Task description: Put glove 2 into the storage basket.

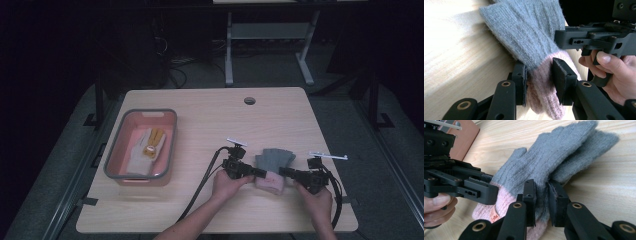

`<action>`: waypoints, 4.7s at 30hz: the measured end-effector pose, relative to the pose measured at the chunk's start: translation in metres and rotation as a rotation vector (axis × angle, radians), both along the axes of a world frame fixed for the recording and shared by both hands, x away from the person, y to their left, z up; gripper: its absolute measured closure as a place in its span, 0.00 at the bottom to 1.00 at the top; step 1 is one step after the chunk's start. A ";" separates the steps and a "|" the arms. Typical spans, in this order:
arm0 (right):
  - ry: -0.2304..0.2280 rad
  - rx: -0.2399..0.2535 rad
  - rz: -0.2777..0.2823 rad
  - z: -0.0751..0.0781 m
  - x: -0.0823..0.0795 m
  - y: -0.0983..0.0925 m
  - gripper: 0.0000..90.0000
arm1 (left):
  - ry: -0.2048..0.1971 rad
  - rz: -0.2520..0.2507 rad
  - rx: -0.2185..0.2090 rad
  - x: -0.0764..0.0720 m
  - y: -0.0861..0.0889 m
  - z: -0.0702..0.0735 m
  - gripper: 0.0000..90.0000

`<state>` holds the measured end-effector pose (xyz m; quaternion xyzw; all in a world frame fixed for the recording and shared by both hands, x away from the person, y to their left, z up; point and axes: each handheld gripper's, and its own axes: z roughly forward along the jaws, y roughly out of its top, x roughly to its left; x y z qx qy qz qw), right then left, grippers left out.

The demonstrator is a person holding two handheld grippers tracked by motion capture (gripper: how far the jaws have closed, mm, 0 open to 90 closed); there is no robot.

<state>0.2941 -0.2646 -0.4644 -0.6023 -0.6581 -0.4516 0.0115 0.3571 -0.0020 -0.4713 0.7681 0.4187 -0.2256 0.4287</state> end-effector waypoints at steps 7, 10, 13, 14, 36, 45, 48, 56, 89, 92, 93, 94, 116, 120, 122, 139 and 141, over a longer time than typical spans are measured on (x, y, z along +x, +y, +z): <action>-0.008 0.013 0.007 0.004 0.000 0.006 0.86 | -0.004 0.007 -0.008 -0.002 0.007 0.001 0.72; -0.017 0.009 0.015 0.006 0.000 0.009 0.86 | -0.010 0.003 -0.006 -0.002 0.012 0.004 0.73; -0.020 0.021 0.021 0.009 0.001 0.013 0.86 | -0.018 0.006 -0.004 -0.002 0.015 0.008 0.73; -0.022 0.023 0.023 0.010 0.002 0.014 0.86 | -0.022 0.010 -0.007 -0.002 0.017 0.009 0.73; -0.052 0.054 0.055 0.027 0.012 0.037 0.86 | -0.070 0.033 -0.019 0.000 0.045 0.034 0.73; -0.055 0.060 0.067 0.034 0.017 0.046 0.86 | -0.084 0.046 -0.022 0.002 0.055 0.041 0.73; -0.061 0.058 0.071 0.036 0.019 0.050 0.86 | -0.087 0.053 -0.025 0.002 0.059 0.043 0.73; -0.073 0.063 0.084 0.046 0.024 0.060 0.86 | -0.105 0.067 -0.035 0.002 0.072 0.053 0.73; -0.092 0.074 0.159 0.076 0.046 0.112 0.86 | -0.150 0.133 -0.048 0.002 0.127 0.080 0.73; -0.097 0.071 0.170 0.077 0.048 0.115 0.86 | -0.154 0.136 -0.048 0.001 0.131 0.082 0.73; -0.105 0.068 0.174 0.078 0.049 0.117 0.86 | -0.154 0.140 -0.047 0.001 0.133 0.083 0.73; -0.102 0.066 0.175 0.079 0.049 0.119 0.86 | -0.157 0.140 -0.049 0.001 0.134 0.083 0.73; -0.103 0.054 0.228 0.092 0.059 0.148 0.86 | -0.168 0.168 -0.053 0.000 0.165 0.092 0.73; -0.105 0.050 0.236 0.094 0.061 0.153 0.86 | -0.167 0.177 -0.058 -0.001 0.169 0.092 0.73; -0.100 0.047 0.243 0.095 0.061 0.155 0.86 | -0.171 0.180 -0.060 -0.001 0.171 0.093 0.73; -0.101 0.037 0.271 0.101 0.067 0.173 0.86 | -0.172 0.199 -0.057 -0.003 0.188 0.098 0.73; -0.099 0.035 0.275 0.102 0.068 0.174 0.86 | -0.176 0.202 -0.056 -0.003 0.189 0.099 0.73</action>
